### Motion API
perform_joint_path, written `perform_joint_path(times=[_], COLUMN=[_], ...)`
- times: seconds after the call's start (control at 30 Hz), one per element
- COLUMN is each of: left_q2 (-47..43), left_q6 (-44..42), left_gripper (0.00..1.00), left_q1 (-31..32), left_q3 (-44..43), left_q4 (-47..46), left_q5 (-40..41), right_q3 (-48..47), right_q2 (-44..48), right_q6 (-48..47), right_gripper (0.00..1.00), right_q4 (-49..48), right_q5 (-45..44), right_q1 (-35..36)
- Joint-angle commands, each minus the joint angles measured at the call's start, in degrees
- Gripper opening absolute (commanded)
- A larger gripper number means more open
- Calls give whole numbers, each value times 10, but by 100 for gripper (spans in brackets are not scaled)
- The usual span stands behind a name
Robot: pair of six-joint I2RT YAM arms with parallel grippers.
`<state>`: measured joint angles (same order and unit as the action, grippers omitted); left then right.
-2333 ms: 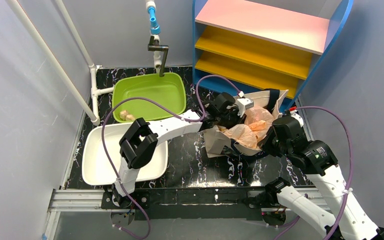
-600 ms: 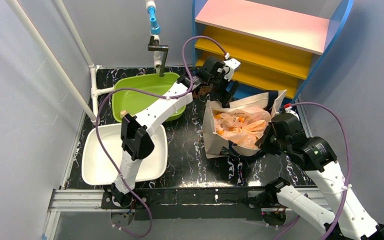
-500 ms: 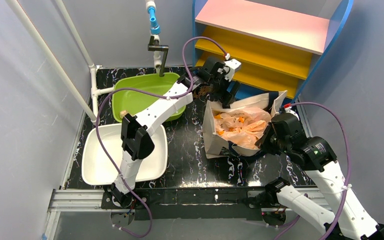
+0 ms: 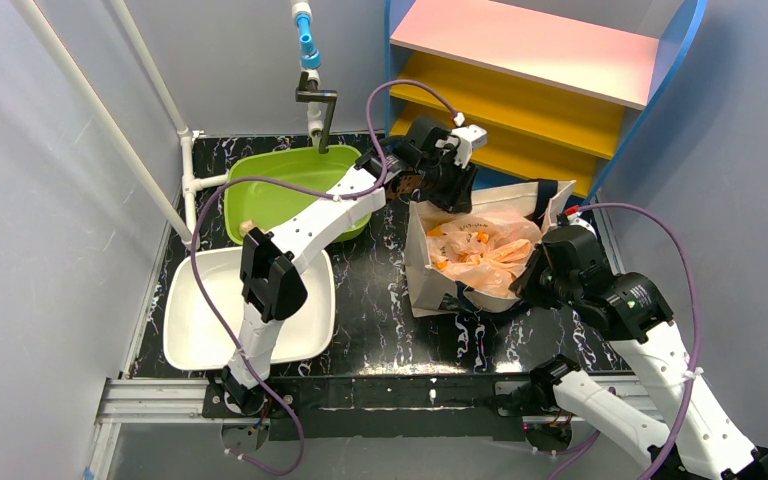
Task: Place the food into the grocery bag and tie it
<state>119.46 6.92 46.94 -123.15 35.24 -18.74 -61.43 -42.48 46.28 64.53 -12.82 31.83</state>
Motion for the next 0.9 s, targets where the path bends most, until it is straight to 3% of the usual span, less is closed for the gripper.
perform_joint_path(times=[0.0, 0.03, 0.07, 0.23, 0.43, 0.87], left_q2=[-46, -48, -51, -75, -160, -342], left_q6=[10, 13, 16, 18, 19, 86], left_gripper=[18, 5, 0, 0, 0, 0], left_q1=[-3, -3, -3, 8, 67, 168], left_q3=[18, 25, 30, 31, 63, 233], left_q4=[7, 2, -1, 3, 18, -13], left_q5=[-29, -26, -24, -9, 90, 195], right_q3=[-18, -18, -17, -39, -129, -198], right_q2=[0, -1, -1, -9, -74, -222], right_q6=[-7, -7, -7, -33, -85, -108], right_gripper=[1, 1, 1, 1, 1, 1], right_q4=[-27, -27, -27, -46, -84, -205], right_q5=[23, 24, 25, 30, 19, 83], right_q1=[0, 0, 0, 0, 0, -2])
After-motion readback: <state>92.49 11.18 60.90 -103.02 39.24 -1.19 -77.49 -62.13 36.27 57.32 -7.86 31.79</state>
